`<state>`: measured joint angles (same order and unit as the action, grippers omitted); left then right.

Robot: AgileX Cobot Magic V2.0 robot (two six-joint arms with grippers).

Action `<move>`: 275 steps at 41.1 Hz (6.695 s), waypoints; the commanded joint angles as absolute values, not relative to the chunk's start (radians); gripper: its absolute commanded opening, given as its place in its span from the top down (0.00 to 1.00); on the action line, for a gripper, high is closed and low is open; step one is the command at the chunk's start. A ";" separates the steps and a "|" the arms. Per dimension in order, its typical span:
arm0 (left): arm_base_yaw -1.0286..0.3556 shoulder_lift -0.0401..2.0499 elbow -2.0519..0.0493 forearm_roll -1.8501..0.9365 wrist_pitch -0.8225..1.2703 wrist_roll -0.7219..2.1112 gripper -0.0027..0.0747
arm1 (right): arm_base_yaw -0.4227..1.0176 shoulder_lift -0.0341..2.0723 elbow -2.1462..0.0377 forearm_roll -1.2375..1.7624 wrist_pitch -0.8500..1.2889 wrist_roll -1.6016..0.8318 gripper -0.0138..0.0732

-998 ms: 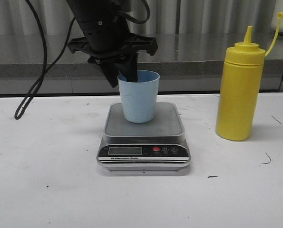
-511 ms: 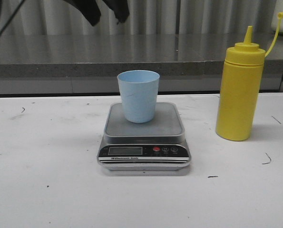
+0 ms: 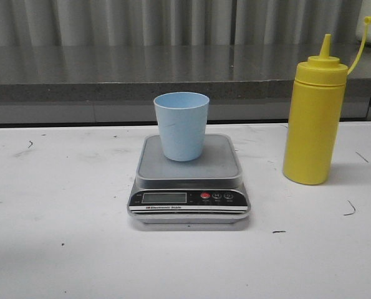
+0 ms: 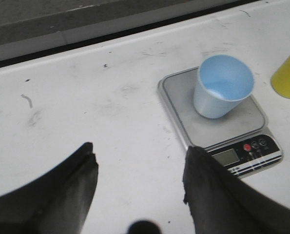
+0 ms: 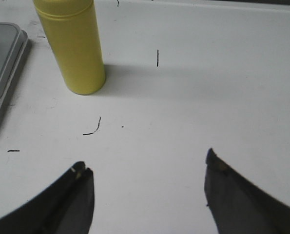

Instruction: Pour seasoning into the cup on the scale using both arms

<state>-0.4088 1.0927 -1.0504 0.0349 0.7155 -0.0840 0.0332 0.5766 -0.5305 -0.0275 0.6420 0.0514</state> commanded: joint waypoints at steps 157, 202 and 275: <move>-0.362 0.573 -0.720 0.017 0.681 -0.088 0.47 | 0.281 1.828 -0.646 0.208 -1.018 -0.006 0.47; -0.362 0.573 -0.720 0.017 0.681 -0.088 0.47 | 0.507 1.581 -1.344 -0.524 0.689 -0.313 0.47; -0.362 0.573 -0.720 0.017 0.681 -0.088 0.47 | 0.593 1.603 -1.349 -1.482 0.735 0.662 0.47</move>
